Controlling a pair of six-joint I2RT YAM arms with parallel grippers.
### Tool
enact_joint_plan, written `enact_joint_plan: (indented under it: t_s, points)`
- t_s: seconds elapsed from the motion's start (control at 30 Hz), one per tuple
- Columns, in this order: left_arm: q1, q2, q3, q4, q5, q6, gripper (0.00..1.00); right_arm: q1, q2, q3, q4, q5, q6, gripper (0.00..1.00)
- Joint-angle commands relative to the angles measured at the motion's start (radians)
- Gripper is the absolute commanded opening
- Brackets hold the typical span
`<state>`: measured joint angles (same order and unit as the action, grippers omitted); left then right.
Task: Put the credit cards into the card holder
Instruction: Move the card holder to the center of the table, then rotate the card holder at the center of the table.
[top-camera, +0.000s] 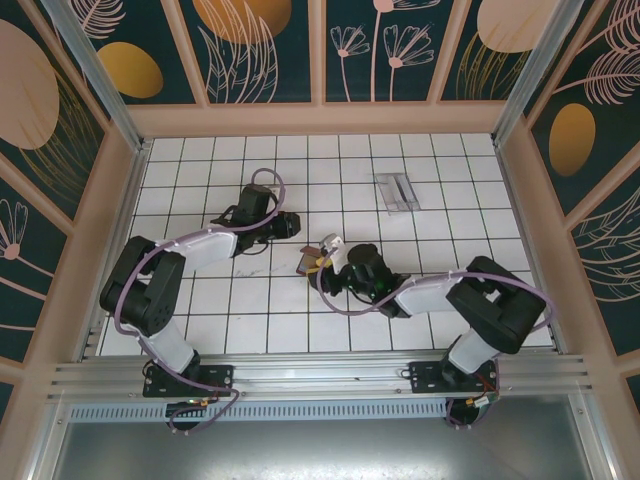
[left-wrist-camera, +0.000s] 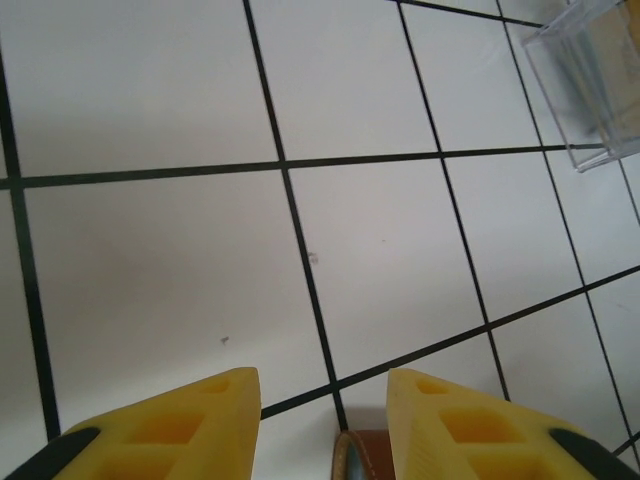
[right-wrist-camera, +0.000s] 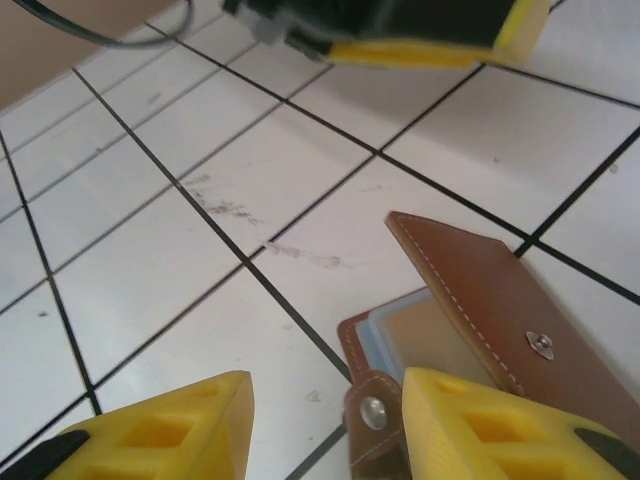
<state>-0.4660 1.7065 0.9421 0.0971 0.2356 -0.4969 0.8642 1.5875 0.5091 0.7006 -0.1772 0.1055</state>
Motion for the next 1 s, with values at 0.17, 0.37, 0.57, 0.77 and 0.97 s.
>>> enact_joint_plan:
  t_s: [0.17,0.37,0.57,0.77,0.97]
  points:
    - [-0.005,0.085,0.010,0.132,0.122,0.024,0.33,-0.024,0.109,0.109,-0.074,-0.183,0.017,0.26]
    - [-0.034,0.115,0.006,0.154,0.149,0.064,0.31,-0.028,0.045,0.066,-0.109,-0.221,-0.001,0.00]
    - [-0.083,0.147,0.000,0.145,0.134,0.117,0.30,-0.059,-0.058,0.014,-0.132,-0.214,-0.047,0.00]
    - [-0.108,0.156,-0.064,0.145,0.093,0.105,0.25,-0.039,-0.184,-0.052,-0.132,-0.037,0.081,0.25]
    - [-0.109,0.102,-0.227,0.261,0.123,-0.031,0.22,0.022,-0.453,-0.133,-0.258,0.368,0.557,0.43]
